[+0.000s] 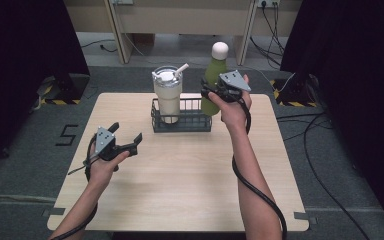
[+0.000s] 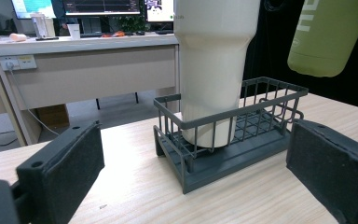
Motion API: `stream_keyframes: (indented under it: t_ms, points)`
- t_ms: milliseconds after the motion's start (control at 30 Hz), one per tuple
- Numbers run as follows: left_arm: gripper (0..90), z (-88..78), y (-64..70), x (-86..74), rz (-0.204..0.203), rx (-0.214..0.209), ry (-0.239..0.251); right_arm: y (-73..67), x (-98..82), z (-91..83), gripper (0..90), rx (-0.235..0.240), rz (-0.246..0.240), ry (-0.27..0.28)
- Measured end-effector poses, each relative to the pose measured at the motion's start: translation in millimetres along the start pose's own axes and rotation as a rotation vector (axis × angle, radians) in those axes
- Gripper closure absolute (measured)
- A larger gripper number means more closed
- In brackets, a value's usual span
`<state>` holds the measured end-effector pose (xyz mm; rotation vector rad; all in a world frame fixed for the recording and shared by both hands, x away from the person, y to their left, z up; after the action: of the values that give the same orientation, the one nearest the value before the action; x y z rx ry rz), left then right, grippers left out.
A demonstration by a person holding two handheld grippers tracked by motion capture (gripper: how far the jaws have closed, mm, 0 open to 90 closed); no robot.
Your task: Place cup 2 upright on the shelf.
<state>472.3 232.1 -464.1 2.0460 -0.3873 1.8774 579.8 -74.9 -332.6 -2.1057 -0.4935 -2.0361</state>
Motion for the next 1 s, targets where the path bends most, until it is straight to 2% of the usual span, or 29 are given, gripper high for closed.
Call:
stream_keyframes:
  t_ms: [400, 1000]
  points:
    - [3.1, -1.2, -0.8, 0.6, -0.002, 0.001, 0.002, -6.2, 3.8, 14.6, 22.2, 0.012, 0.002, -0.006]
    - [3.3, -2.6, -3.6, 1.5, -0.011, 0.002, 0.007, -13.9, -5.3, 39.6, 22.2, 0.026, 0.002, -0.045]
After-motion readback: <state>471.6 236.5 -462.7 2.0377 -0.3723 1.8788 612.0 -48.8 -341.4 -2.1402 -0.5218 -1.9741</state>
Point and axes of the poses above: each handheld gripper's, and its own axes: z roughly forward along the jaws, x roughly out of its top, y roughly to its right, the point moved 6 cm from there along z, roughly forward along the jaws, and after that the axes turned 4 degrees about -z, right-handed, at the moved point
